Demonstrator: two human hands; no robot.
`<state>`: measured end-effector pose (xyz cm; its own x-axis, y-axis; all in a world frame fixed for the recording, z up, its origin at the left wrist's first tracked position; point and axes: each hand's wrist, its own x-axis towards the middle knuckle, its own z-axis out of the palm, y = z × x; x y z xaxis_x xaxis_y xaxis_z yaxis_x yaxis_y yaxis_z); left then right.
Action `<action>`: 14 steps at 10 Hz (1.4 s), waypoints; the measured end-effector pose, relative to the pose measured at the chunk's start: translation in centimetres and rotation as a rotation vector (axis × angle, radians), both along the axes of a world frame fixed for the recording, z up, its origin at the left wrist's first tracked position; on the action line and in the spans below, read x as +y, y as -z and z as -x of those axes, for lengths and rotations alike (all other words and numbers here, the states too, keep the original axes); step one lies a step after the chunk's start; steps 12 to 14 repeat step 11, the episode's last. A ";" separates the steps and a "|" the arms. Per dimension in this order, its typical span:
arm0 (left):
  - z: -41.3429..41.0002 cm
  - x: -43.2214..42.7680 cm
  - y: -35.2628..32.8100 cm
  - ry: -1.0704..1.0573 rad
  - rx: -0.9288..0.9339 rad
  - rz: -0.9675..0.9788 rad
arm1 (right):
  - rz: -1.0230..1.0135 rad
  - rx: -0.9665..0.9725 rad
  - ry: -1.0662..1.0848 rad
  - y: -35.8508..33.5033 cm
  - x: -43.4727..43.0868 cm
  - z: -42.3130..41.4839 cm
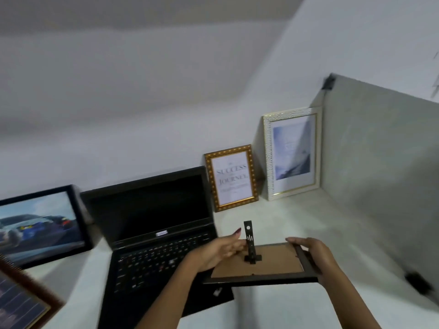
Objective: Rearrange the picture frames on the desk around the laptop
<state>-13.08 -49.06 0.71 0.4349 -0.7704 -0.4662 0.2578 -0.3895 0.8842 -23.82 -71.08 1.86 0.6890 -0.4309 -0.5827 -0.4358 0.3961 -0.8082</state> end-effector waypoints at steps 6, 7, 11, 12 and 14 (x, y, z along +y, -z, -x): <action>-13.8 -21.3 5.1 0.182 0.323 -0.402 | -0.627 0.117 0.198 10.4 -17.0 -5.5; -15.2 -22.2 5.1 0.152 0.218 -0.463 | -0.645 0.142 0.186 11.4 -17.3 -5.9; -8.3 -14.9 4.9 -0.984 -0.097 0.011 | -0.174 0.148 0.049 10.6 -14.4 -5.2; -8.3 -14.9 4.9 -0.984 -0.097 0.011 | -0.174 0.148 0.049 10.6 -14.4 -5.2; -8.3 -14.9 4.9 -0.984 -0.097 0.011 | -0.174 0.148 0.049 10.6 -14.4 -5.2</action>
